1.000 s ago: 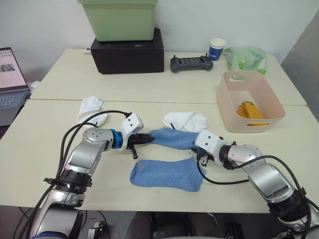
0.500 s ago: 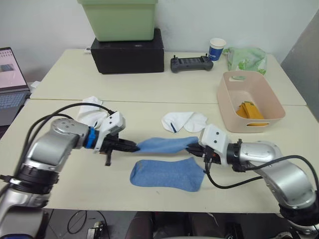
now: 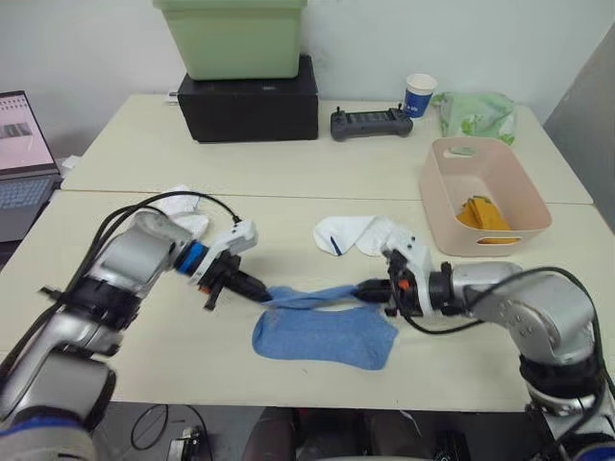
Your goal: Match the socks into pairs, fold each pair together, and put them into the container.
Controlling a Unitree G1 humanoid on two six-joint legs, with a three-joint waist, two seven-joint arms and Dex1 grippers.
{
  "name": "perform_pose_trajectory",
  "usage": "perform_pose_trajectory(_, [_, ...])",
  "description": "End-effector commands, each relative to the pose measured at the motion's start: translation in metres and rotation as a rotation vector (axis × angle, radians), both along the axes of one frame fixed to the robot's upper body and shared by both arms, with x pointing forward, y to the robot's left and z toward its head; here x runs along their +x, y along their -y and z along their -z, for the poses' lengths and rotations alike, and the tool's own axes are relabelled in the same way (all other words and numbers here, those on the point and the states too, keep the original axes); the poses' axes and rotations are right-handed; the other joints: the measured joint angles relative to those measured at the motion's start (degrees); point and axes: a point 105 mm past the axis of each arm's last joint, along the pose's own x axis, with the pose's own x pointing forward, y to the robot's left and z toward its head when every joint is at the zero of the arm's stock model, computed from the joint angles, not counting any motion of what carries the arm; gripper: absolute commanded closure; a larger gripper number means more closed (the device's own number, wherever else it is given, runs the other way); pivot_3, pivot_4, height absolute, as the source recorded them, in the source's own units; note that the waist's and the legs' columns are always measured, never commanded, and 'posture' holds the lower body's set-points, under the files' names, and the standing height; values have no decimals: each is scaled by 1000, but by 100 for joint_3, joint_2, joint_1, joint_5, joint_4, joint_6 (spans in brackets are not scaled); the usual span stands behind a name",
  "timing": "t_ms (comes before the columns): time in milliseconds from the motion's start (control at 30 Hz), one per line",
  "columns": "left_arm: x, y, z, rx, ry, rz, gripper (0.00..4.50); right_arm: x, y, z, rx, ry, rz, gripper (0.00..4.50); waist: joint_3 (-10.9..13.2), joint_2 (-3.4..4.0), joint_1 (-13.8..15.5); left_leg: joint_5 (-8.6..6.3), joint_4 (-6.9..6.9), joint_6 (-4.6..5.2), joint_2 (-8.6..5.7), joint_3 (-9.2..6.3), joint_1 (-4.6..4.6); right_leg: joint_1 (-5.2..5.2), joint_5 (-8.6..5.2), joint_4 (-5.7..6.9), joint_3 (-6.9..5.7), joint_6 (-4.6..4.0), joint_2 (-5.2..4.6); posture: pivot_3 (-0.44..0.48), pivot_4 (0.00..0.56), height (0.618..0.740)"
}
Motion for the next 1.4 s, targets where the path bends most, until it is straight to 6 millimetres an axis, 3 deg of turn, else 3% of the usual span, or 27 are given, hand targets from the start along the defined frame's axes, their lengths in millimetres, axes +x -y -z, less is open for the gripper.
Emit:
perform_pose_trajectory(33, [23, 7, -5, 10, 37, -44, 4500, 21, 6, -2, -2, 11, 81, 4448, -1, 0, -2, 1, 0, -2, 0, 0, -11, -13, 0, 1, 0, 0, 0, 0, 150, 725])
perform_pose_trajectory(200, [49, 15, -11, -4, 58, -135, 4500, 41, 11, -8, 39, 24, 181, 4448, 0, -1, -83, 6, 7, -9, 1, 5, -38, -41, 0, 15, 4, 0, 0, 0, 150, 725])
perform_pose_trajectory(233, [53, 16, -13, -10, 75, -148, 4021, 45, 13, -9, 42, 31, 206, 3990, 0, -1, -109, 6, 7, -9, 1, 5, -37, -41, 0, 16, 5, 0, 0, 0, 150, 725])
perform_pose_trajectory(367, [63, 16, -23, -39, 124, -188, 2835, 51, 19, -17, 75, 67, 266, 2672, -1, -1, -158, 7, 6, -10, 2, 6, -36, -45, 0, 24, 7, 0, 0, 0, 150, 725])
perform_pose_trajectory(500, [68, 3, -43, -102, 163, -262, 1605, 48, 33, -36, 108, 172, 314, 1297, 0, -1, -165, 7, 3, -10, 3, 4, -38, -49, 0, 24, 6, 0, 0, 0, 150, 725])
perform_pose_trajectory(600, [63, -10, -53, -143, 185, -298, 633, 34, 33, -43, 62, 307, 263, 253, 0, 0, -164, 7, 3, -10, 4, 4, -39, -49, 0, 22, 7, 0, -1, 0, 150, 725])
perform_pose_trajectory(667, [59, -20, -55, -172, 192, -344, 22, 21, 29, -44, 25, 392, 201, 0, -1, 0, -168, 7, 1, -10, 4, 5, -38, -48, 0, 21, 10, 0, -1, 0, 150, 725])
perform_pose_trajectory(833, [43, -39, -38, -203, 182, -455, 22, 9, 20, -35, -57, 541, 140, 0, -2, 1, -199, 7, 6, -10, 4, 4, -30, -43, 0, 31, 13, 0, -1, 0, 150, 725])
perform_pose_trajectory(1033, [20, -22, -8, -261, 63, -574, 22, 8, 13, -16, -104, 571, 138, 0, -2, 0, -154, 7, 24, -10, 5, 0, -35, -39, 0, 33, 11, 0, -1, 0, 150, 725])
perform_pose_trajectory(1233, [36, -9, 10, -295, 128, -714, 22, 18, 18, -13, -64, 546, 256, 0, -5, -3, -47, 5, 52, -9, 4, -3, -35, -20, 0, 34, 2, 0, -4, 0, 150, 725])
perform_pose_trajectory(1400, [37, 2, 23, -309, 124, -698, 1296, 36, 27, -5, -67, 516, 355, 0, -6, -3, 5, 6, 58, -9, 1, 1, -32, -18, 0, 39, 3, 0, -4, 0, 150, 725])
